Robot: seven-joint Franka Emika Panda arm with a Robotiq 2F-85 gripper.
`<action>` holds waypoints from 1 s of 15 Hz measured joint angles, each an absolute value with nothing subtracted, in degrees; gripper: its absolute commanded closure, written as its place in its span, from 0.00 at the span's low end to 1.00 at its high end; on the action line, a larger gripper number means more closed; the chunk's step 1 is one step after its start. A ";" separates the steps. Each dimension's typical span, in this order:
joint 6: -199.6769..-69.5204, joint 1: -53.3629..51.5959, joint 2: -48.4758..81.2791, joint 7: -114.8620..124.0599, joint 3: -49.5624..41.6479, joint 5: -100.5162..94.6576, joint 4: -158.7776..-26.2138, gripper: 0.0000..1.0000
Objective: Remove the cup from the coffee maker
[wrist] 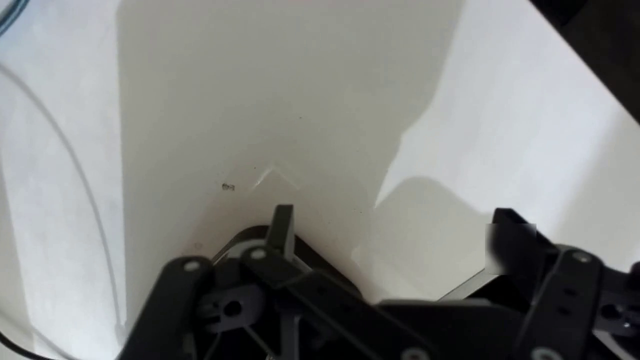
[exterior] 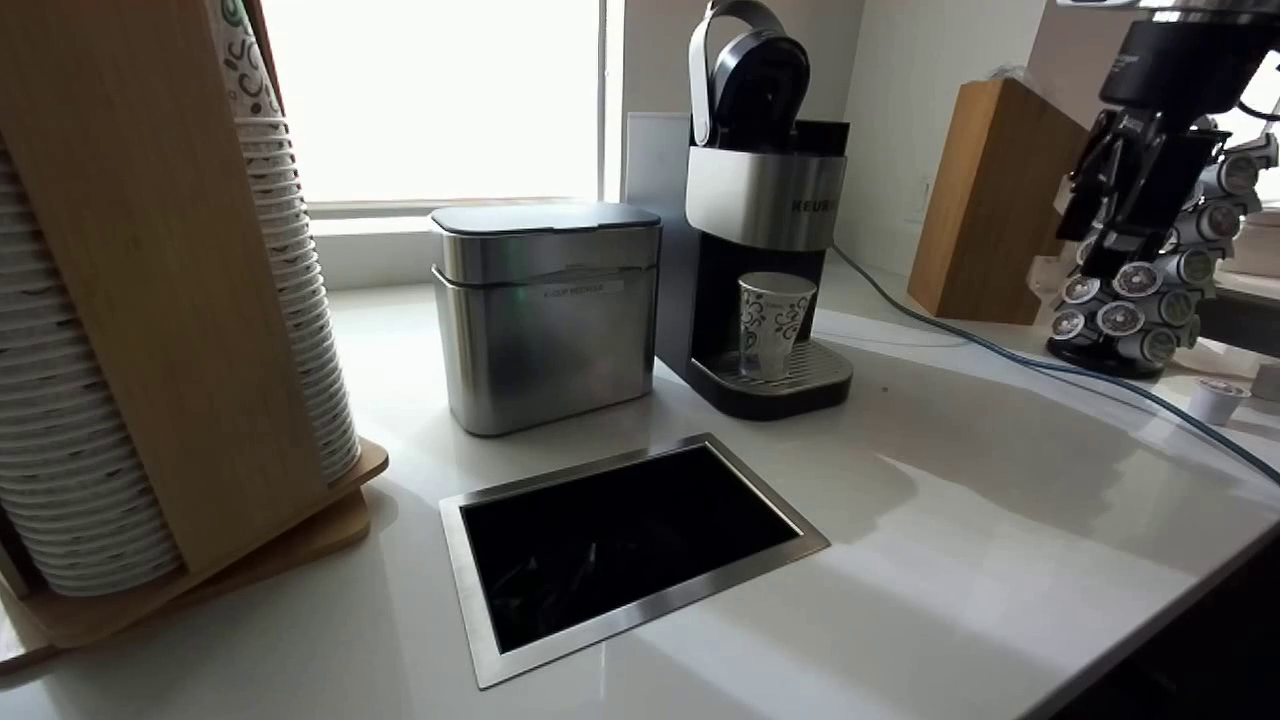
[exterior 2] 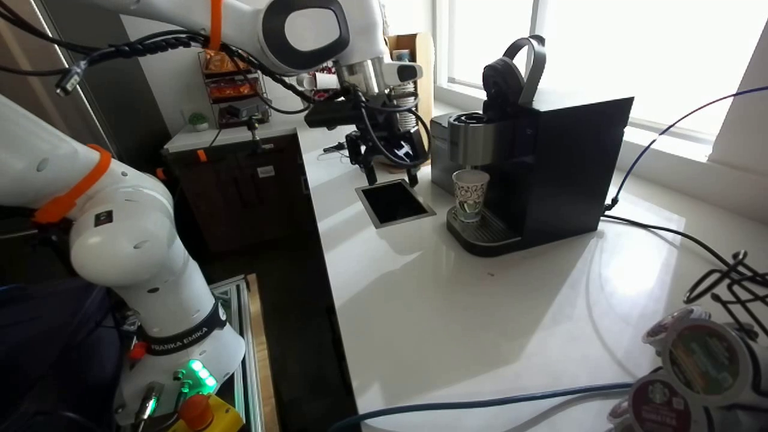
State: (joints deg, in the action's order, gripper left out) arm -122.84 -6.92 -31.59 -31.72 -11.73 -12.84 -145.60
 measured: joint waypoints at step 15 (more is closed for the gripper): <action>-164.57 -9.96 -23.98 -41.06 -18.42 5.79 -155.73 0.00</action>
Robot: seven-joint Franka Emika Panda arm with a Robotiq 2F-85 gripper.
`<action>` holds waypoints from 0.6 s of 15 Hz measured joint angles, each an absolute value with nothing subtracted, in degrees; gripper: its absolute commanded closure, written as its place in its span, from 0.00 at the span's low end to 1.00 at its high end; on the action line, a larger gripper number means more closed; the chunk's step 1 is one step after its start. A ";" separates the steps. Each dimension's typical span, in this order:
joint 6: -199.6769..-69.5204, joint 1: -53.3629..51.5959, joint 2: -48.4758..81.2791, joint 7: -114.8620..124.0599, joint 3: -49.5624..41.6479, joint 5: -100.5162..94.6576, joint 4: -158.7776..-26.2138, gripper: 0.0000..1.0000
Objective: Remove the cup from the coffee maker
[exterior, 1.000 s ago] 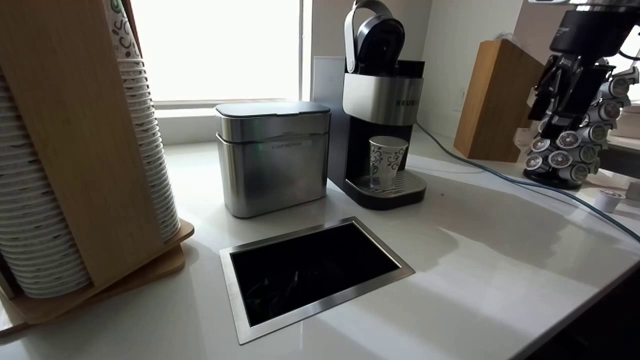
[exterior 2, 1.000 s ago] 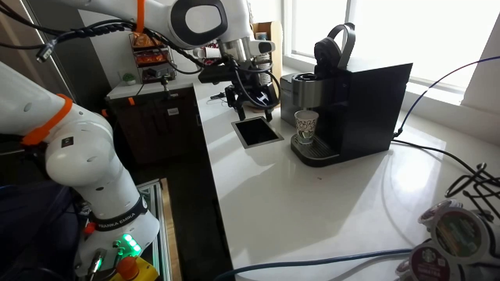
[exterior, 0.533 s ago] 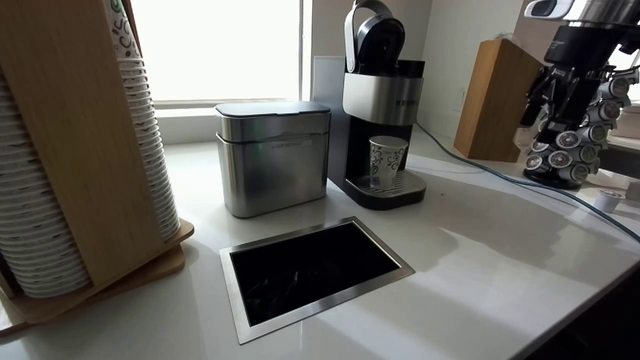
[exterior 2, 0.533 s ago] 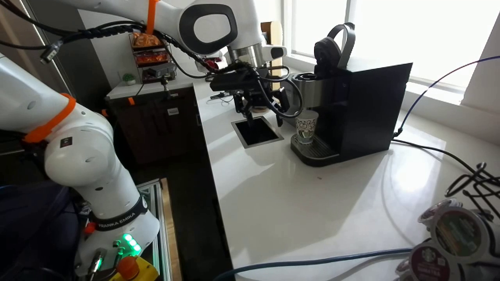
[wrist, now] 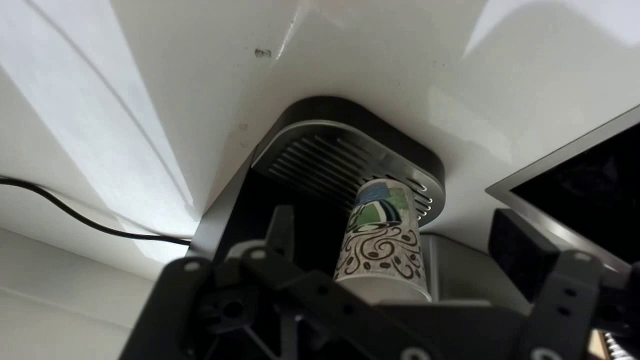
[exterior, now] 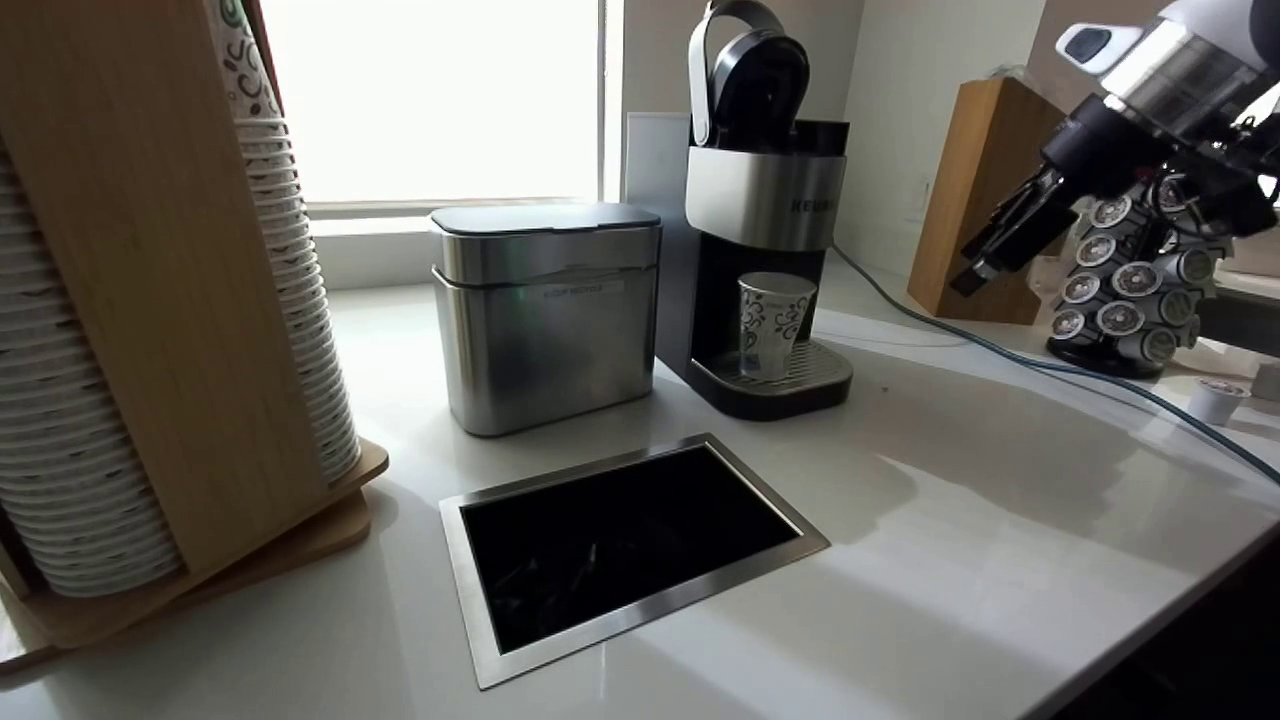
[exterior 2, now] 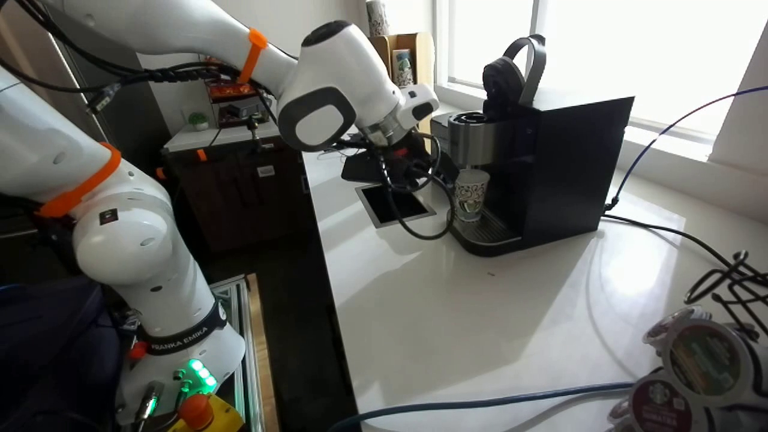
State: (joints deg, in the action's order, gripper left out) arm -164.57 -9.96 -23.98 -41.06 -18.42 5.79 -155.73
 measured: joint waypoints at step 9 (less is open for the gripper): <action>-176.28 -29.37 -22.46 -52.51 -33.75 22.24 -157.39 0.00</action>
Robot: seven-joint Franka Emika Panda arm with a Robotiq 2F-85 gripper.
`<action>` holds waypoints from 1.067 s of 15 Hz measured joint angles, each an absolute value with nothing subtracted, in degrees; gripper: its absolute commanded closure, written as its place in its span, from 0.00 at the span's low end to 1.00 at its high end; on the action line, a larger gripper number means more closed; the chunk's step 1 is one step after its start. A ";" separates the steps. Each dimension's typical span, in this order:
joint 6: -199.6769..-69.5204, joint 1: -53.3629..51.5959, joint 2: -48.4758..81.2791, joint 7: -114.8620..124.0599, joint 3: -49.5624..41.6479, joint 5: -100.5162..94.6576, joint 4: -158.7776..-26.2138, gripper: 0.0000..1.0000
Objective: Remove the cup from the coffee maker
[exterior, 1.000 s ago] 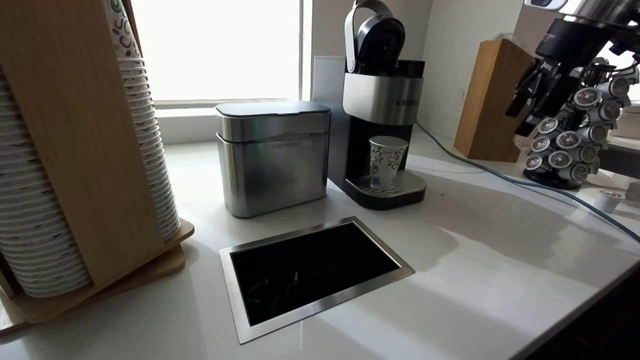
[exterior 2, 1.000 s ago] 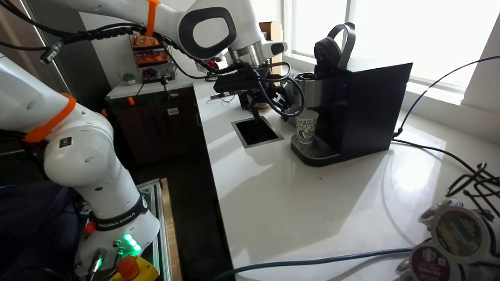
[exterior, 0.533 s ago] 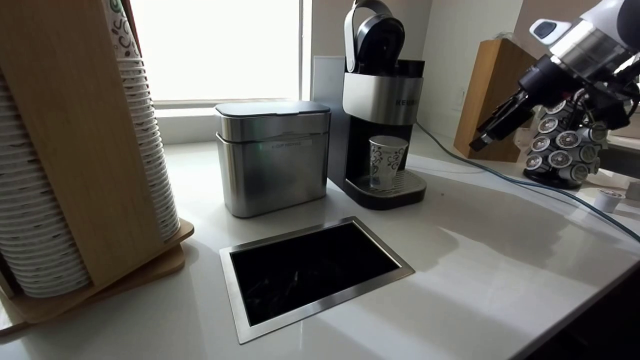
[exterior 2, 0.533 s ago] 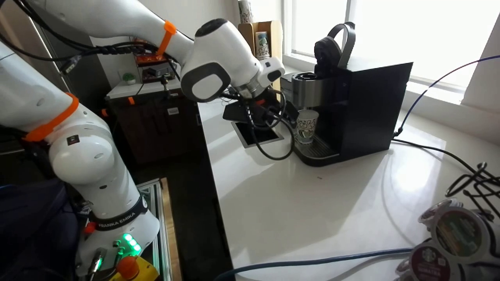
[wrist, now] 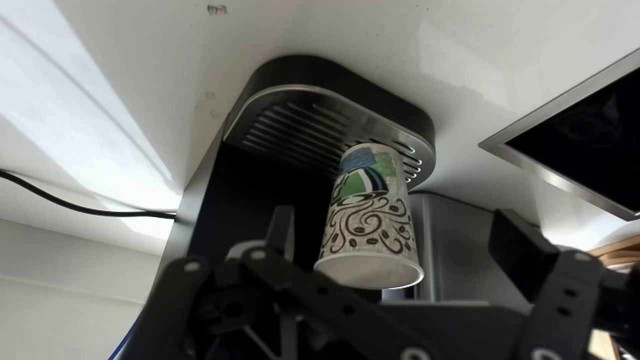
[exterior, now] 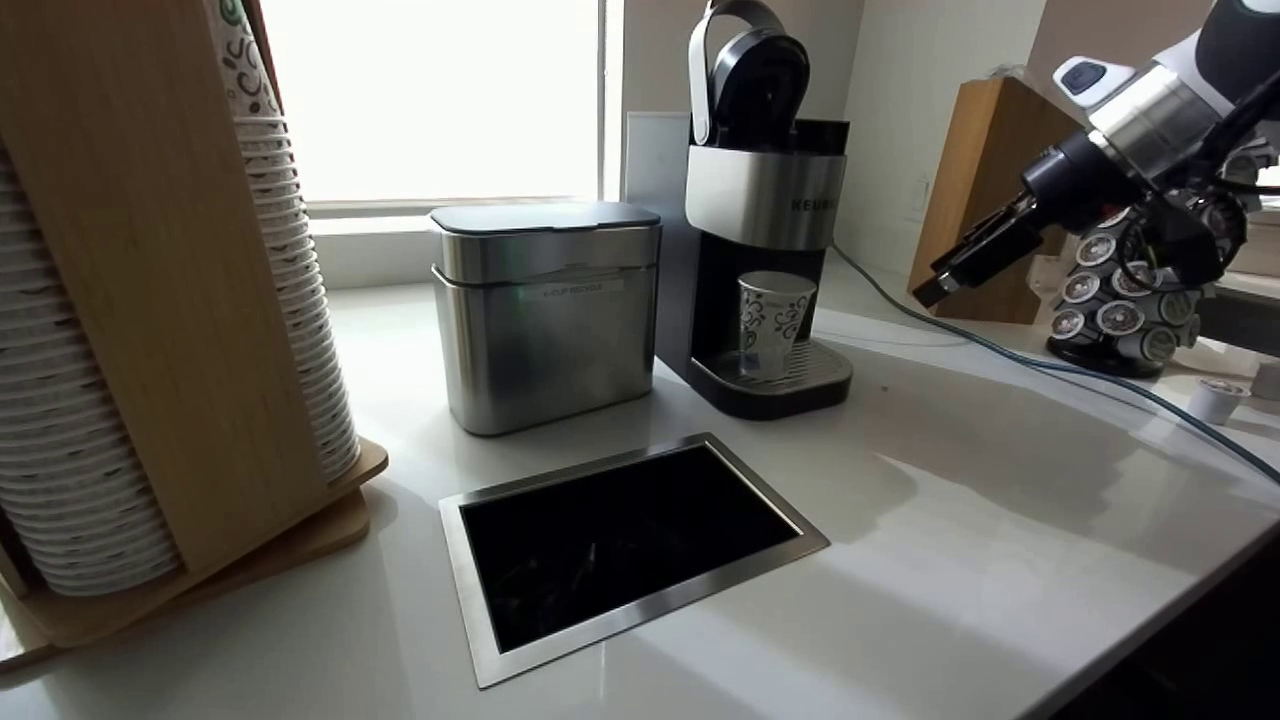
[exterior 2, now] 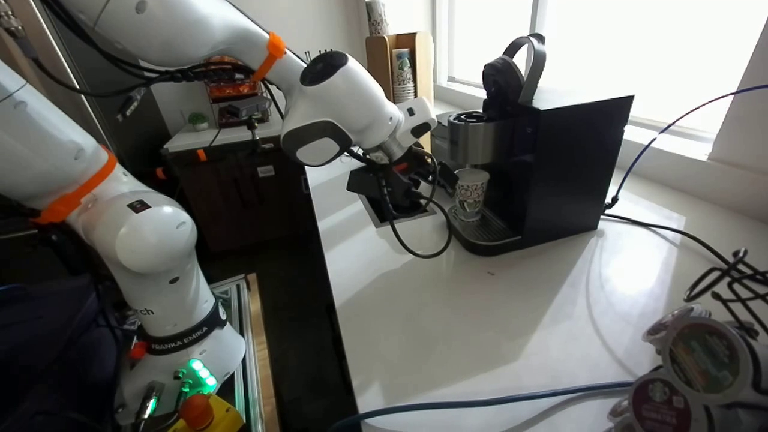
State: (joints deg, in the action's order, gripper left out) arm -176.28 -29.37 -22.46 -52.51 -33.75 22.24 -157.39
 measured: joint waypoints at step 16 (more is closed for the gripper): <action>-165.99 -45.21 -22.24 -68.16 -55.25 22.29 -150.56 0.00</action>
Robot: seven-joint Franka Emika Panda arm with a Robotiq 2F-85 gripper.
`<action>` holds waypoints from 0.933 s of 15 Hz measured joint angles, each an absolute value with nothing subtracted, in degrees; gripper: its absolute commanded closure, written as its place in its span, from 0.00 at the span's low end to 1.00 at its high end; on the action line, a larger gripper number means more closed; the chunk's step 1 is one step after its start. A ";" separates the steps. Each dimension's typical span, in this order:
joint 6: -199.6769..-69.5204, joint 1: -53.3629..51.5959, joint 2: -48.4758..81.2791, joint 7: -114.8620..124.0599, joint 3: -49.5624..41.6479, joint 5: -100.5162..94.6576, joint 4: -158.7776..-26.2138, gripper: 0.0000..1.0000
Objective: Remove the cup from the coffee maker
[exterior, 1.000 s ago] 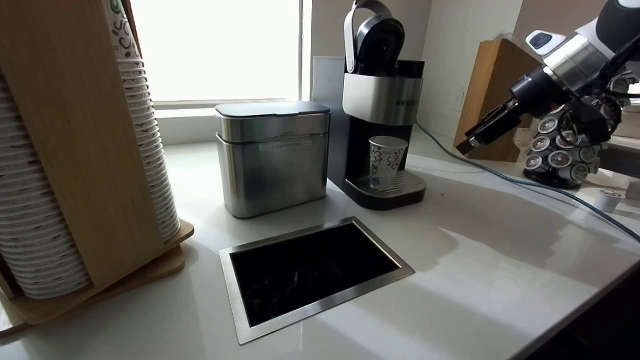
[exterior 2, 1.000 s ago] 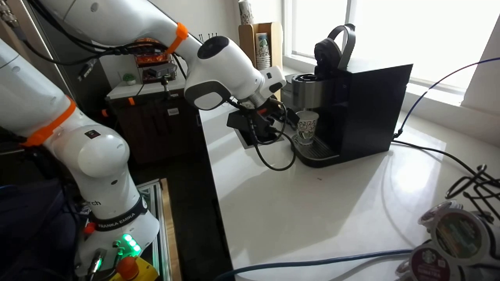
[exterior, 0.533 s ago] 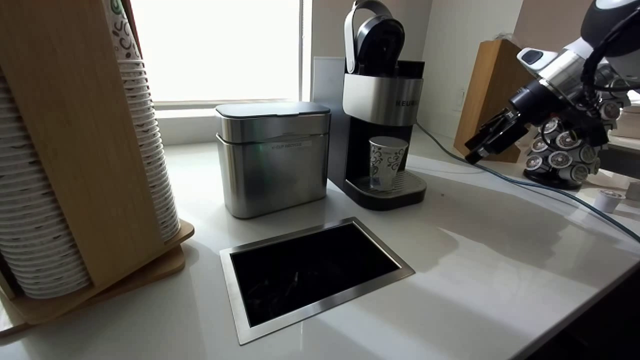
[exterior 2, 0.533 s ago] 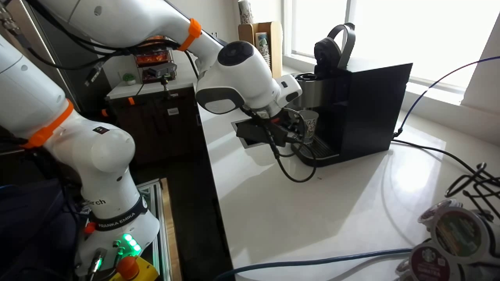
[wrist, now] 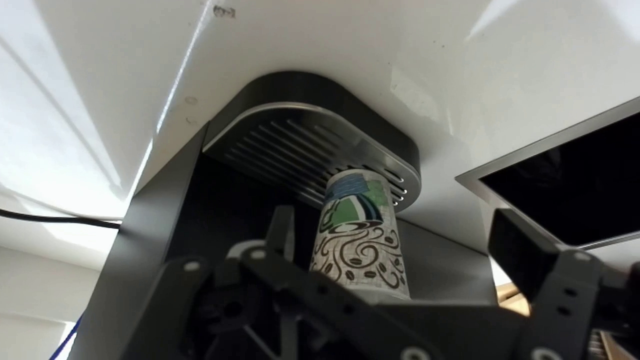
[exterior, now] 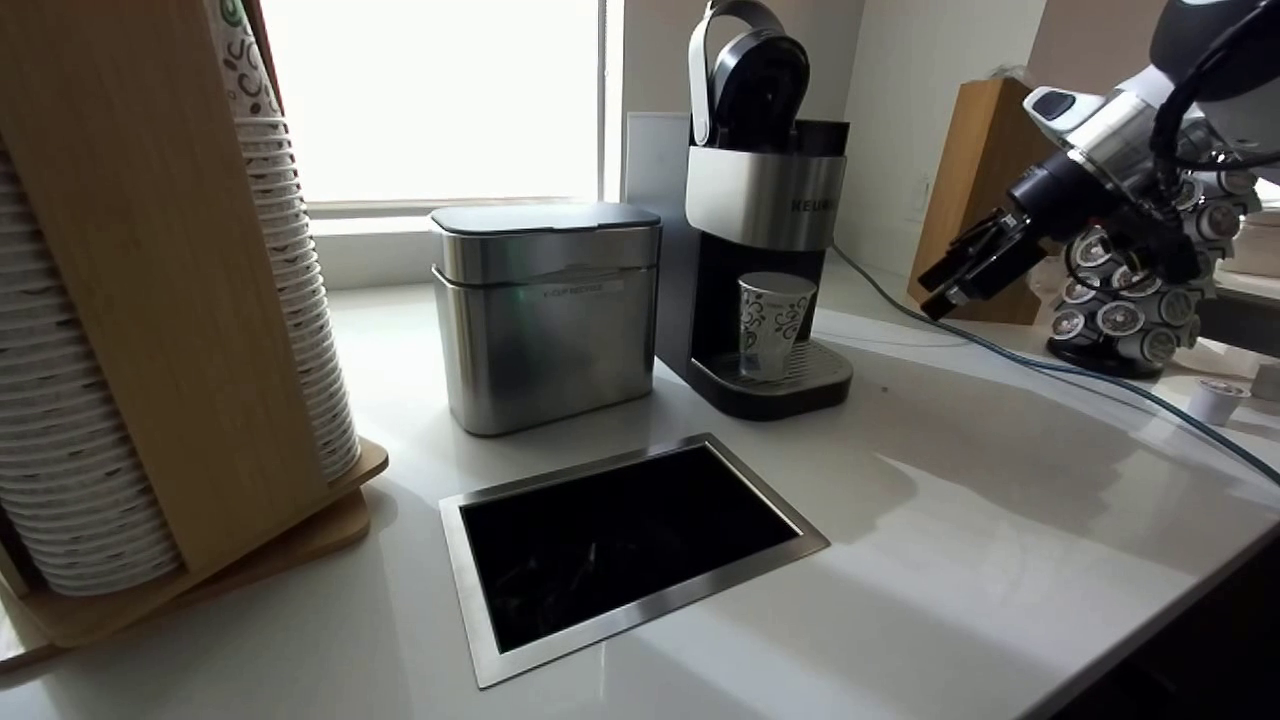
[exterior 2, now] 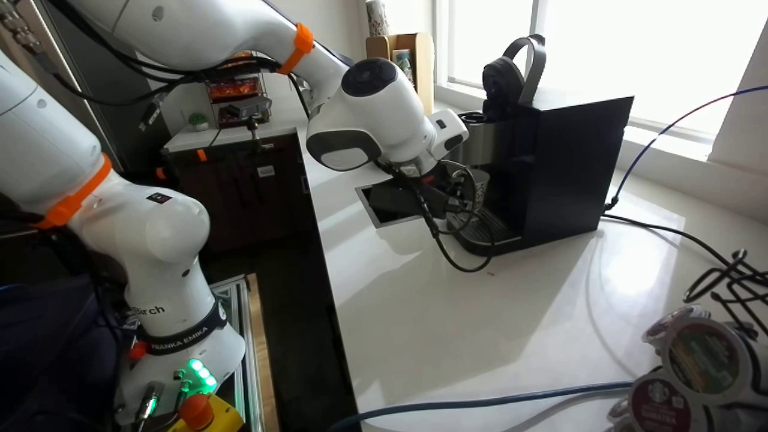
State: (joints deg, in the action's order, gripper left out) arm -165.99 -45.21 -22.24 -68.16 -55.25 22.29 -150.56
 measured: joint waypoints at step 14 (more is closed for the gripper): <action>-174.13 -73.94 -23.31 -71.84 -81.68 24.69 -148.97 0.00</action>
